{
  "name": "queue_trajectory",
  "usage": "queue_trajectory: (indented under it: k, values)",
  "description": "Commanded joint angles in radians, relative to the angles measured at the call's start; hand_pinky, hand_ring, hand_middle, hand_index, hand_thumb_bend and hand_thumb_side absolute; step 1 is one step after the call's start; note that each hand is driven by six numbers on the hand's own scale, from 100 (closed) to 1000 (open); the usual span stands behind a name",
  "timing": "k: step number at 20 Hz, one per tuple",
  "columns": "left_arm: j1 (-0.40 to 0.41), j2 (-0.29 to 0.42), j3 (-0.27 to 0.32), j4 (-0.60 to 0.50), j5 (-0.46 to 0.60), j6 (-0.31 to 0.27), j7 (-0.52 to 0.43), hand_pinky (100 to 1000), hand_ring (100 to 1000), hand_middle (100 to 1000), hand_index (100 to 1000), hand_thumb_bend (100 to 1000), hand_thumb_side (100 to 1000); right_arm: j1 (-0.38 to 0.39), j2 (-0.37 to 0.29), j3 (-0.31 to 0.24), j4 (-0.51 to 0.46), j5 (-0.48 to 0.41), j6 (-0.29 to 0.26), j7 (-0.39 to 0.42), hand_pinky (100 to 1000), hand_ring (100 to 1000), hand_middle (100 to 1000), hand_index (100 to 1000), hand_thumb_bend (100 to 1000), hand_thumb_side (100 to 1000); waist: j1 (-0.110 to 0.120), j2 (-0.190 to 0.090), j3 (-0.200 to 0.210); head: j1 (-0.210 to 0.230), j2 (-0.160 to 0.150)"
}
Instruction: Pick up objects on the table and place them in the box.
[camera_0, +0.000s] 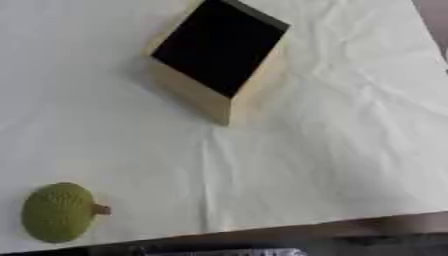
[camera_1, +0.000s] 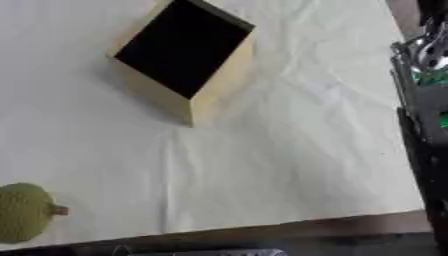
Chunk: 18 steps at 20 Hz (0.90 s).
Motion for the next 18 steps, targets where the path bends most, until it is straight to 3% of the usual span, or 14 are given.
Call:
queue_trajectory:
  k: [1, 7, 16, 17, 18]
  values:
    - [-0.006, 0.029, -0.01, -0.011, 0.004, -0.013, -0.034, 695, 659, 682, 885, 552, 639, -0.014, -0.02, -0.005, -0.021, 0.006, 0.003, 0.0, 803, 678, 682, 817, 412, 624, 0.002, -0.021, 0.001, 0.001, 0.006]
    - [-0.009, 0.017, -0.042, -0.011, 0.005, -0.036, -0.107, 692, 666, 699, 890, 543, 642, -0.015, -0.019, -0.004, -0.021, 0.005, 0.003, 0.001, 803, 677, 682, 816, 413, 624, 0.001, -0.021, 0.001, 0.003, 0.006]
    - [-0.021, -0.019, -0.084, -0.011, -0.002, 0.003, -0.263, 660, 662, 701, 886, 565, 614, -0.015, -0.017, -0.005, -0.021, 0.004, 0.002, 0.0, 803, 676, 681, 816, 412, 625, -0.001, -0.02, -0.002, 0.006, 0.006]
    - [-0.021, -0.021, -0.089, -0.011, -0.005, 0.004, -0.289, 662, 665, 702, 889, 622, 573, -0.015, -0.017, -0.004, -0.021, 0.003, 0.002, 0.0, 803, 676, 681, 816, 415, 621, -0.001, -0.02, -0.003, 0.006, 0.006]
    - [-0.022, -0.021, -0.094, -0.011, -0.007, 0.005, -0.317, 663, 667, 712, 892, 582, 606, -0.015, -0.017, -0.004, -0.021, 0.003, 0.002, 0.0, 803, 676, 681, 816, 412, 625, 0.0, -0.02, -0.003, 0.006, 0.006]
